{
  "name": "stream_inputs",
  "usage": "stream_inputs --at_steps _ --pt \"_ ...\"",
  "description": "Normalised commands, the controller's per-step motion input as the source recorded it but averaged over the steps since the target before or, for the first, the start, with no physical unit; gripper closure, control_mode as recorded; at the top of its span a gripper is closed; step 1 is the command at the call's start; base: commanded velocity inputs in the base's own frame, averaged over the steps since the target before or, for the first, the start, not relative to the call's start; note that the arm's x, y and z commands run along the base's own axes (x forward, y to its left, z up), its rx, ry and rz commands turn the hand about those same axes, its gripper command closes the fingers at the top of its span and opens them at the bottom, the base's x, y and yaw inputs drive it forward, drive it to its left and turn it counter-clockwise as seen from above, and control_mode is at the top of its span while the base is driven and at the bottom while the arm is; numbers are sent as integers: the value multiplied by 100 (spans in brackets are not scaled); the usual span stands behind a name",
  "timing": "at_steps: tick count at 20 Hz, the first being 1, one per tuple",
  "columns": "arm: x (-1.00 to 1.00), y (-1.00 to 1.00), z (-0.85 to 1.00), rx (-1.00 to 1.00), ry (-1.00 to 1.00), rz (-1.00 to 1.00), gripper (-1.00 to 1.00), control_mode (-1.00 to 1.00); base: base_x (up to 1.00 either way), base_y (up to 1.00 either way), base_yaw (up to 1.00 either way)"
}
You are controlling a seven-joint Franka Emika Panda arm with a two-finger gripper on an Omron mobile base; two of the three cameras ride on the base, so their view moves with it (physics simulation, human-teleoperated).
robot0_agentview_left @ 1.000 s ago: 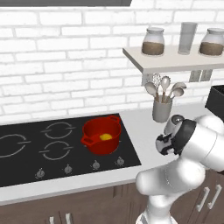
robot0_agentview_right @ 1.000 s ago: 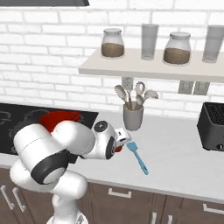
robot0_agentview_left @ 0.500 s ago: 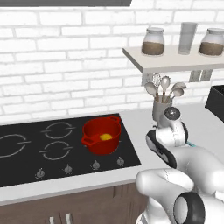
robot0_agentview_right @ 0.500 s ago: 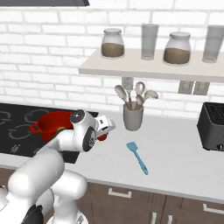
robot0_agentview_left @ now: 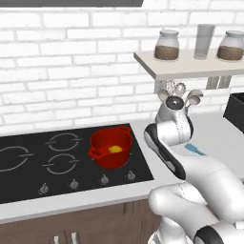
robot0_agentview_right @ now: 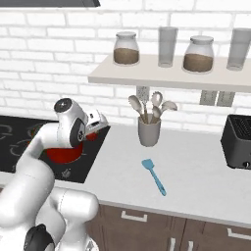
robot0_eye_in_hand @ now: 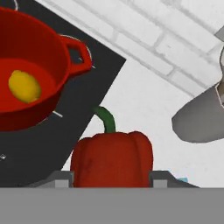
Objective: Put the lemon and bell pepper in the pot. Retrieve the spatula and lightly stir the vegetables in the pot.
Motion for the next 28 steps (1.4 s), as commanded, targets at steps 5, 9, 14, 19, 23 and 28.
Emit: stream_inputs --at_steps 5,9,14,19,23,28 --pt "0 99 -3 2 10 26 100 -100 0 0 0" --pt "23 100 -1 0 0 22 100 -100 0 0 0" --pt "30 91 -30 -2 0 11 100 -100 0 0 0" --pt "26 38 -52 -4 2 1 100 -100 0 0 0" --pt "26 10 -34 -5 0 0 -100 -100 0 0 0" --pt "12 5 -6 -1 0 0 -100 -100 0 0 0"
